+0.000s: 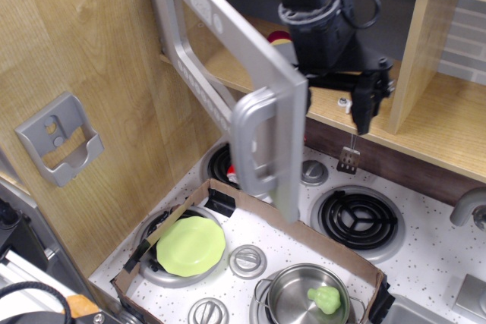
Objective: Open microwave
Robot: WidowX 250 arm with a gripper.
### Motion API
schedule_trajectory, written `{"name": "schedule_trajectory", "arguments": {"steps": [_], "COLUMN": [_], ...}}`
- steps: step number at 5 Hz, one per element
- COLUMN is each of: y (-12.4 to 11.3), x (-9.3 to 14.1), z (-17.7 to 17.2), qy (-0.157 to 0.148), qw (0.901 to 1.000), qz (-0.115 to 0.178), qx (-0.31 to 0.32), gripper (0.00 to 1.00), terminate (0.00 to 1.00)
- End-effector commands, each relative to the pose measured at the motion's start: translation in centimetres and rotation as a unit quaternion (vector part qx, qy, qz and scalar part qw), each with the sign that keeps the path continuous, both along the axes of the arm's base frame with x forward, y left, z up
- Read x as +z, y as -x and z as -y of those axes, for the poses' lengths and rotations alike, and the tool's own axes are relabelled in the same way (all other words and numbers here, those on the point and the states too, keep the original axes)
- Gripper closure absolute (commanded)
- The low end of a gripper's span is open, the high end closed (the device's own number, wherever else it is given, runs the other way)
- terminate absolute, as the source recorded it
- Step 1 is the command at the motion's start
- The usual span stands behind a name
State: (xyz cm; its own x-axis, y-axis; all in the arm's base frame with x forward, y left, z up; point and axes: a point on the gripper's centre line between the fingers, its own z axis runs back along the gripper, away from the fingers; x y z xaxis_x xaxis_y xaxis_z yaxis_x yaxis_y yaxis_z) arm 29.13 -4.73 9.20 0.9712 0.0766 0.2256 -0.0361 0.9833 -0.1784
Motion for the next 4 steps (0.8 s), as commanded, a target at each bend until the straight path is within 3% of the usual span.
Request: {"name": "schedule_trajectory", "arguments": {"steps": [1, 3, 4], "y": [2.2, 2.5, 2.5], "x": [0.0, -2.4, -2.4], "z": [-3.5, -8.1, -8.1], "qy": [-0.051, -0.072, -0.072], "qw": [0.9984, 0.9973, 0.9973], "qz": [0.023, 0.017, 0.017], "qx": [-0.007, 0.008, 0.008], "gripper": [0.0, 0.0, 0.0], "terminate": [0.0, 0.0, 1.0]}}
